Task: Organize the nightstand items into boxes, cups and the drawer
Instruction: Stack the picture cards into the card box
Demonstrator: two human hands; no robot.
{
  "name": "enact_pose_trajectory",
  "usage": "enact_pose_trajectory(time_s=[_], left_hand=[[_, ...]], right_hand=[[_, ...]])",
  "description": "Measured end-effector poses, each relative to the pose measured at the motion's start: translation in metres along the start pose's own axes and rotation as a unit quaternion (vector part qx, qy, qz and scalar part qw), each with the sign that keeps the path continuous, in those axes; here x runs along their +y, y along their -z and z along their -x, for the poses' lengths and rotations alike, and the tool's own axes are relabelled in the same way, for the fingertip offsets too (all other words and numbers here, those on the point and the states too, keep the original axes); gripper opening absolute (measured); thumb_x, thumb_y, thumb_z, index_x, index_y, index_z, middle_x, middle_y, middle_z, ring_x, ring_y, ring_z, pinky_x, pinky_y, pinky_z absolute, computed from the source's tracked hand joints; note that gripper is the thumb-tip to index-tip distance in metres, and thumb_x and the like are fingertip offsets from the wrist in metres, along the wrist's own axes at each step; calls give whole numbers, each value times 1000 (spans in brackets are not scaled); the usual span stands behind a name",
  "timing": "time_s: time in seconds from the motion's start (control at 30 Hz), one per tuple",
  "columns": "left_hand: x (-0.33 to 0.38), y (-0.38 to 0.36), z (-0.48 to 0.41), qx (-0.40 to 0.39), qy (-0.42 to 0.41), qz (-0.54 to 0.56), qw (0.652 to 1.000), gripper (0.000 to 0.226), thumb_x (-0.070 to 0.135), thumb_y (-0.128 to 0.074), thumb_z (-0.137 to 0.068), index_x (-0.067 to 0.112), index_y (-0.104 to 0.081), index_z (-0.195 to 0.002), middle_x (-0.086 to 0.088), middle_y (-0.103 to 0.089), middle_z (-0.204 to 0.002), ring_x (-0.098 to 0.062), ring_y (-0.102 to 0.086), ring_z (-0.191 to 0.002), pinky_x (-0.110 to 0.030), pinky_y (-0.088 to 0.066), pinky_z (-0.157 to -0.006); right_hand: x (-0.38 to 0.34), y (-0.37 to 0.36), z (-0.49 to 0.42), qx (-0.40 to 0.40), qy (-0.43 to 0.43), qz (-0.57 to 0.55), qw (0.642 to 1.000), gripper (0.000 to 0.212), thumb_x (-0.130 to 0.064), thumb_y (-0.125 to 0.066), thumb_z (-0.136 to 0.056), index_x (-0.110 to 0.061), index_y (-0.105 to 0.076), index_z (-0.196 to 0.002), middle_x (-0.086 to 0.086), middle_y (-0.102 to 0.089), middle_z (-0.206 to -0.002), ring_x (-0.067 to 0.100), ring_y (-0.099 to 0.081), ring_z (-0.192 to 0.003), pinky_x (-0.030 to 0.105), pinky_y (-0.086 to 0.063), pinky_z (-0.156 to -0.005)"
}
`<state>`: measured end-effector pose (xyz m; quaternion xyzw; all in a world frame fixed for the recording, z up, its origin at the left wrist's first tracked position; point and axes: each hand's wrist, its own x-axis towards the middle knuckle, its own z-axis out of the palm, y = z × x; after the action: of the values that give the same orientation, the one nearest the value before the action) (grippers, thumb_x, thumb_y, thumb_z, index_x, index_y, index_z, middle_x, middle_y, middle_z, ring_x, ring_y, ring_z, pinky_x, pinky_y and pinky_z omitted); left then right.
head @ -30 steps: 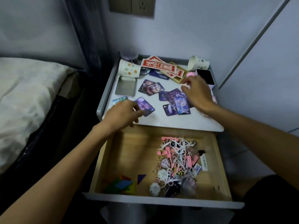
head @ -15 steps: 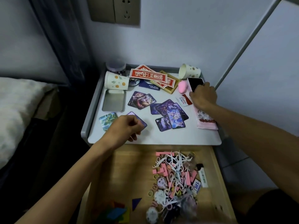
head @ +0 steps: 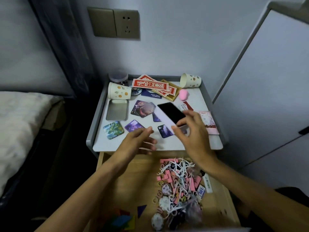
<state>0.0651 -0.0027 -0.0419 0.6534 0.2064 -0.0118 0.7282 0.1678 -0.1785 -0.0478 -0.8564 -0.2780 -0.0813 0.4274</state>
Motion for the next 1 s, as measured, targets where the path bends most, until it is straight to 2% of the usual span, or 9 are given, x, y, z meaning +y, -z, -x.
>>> enact_pose_trajectory(time_s=[0.07, 0.17, 0.3, 0.37, 0.43, 0.5, 0.6, 0.77, 1.0], left_hand=[[-3, -2, 0, -24, 23, 55, 998, 40, 45, -49, -100, 14, -64, -120, -12, -74, -107, -27, -72, -97, -35, -56, -82], [-5, -7, -4, -20, 25, 110, 993, 39, 39, -52, -100, 9, -69, -118, -16, -72, -110, -25, -69, -96, -39, -55, -88], [-8, -7, -15, 69, 22, 129, 989, 28, 22, -53, -101, 3, -68, -115, -13, -74, -96, -22, -69, -80, -32, -57, -70], [-10, -3, -20, 111, 38, 137, 984, 26, 19, -53, -101, 3, -64, -118, -8, -74, -89, -20, -70, -74, -29, -56, -62], [-10, 0, -20, 137, 48, 146, 978, 25, 18, -54, -100, 4, -63, -119, -5, -74, -86, -20, -70, -74, -30, -56, -63], [-11, 2, -22, 142, 59, 157, 976, 25, 18, -55, -100, 4, -63, -118, -7, -73, -88, -22, -69, -77, -37, -56, -71], [-12, 6, -23, 133, 60, 174, 974, 25, 19, -55, -99, 3, -64, -116, -12, -73, -94, -25, -70, -81, -44, -55, -83], [-11, 11, -26, 113, 58, 207, 970, 15, 17, -55, -98, 10, -66, -105, -10, -73, -90, -22, -70, -77, -38, -57, -75], [-6, 13, -36, 87, 56, 223, 969, 14, 18, -54, -98, 11, -66, -103, -6, -74, -83, -21, -71, -76, -41, -57, -82]], right_hand=[[-10, -9, 19, -44, 6, -34, 998, 16, -34, -68, -88, -20, -61, -93, -13, -44, -132, -6, -48, -112, 15, -51, -88], [-15, -21, 34, -94, 42, -41, 994, 19, -40, -67, -87, -22, -62, -92, -13, -44, -134, 5, -44, -125, 21, -46, -96], [-8, -24, 15, -159, 26, -73, 984, 28, -49, -59, -91, -26, -62, -106, -15, -42, -136, 2, -44, -125, 18, -43, -97], [10, -24, -6, -132, -15, -62, 989, 43, -57, -46, -93, -24, -59, -117, -9, -47, -132, 9, -51, -118, 26, -50, -94], [32, -26, -28, -118, -46, 45, 991, 48, -56, -45, -96, -20, -55, -127, 1, -49, -129, 19, -49, -119, 36, -47, -92], [50, -28, -45, -148, -83, 191, 967, 58, -55, -53, -93, -15, -48, -134, 11, -46, -131, 28, -41, -120, 39, -40, -94], [55, -31, -57, -181, -110, 271, 939, 69, -58, -60, -88, -11, -42, -135, 18, -41, -132, 32, -36, -119, 39, -37, -93], [46, -26, -68, -227, -171, 226, 932, 62, -37, -73, -86, -9, -43, -132, 22, -42, -132, 38, -40, -122, 40, -39, -95], [53, -20, -69, -195, -193, 169, 947, 81, -22, -85, -75, -13, -41, -143, 19, -41, -129, 36, -46, -119, 34, -41, -90]])
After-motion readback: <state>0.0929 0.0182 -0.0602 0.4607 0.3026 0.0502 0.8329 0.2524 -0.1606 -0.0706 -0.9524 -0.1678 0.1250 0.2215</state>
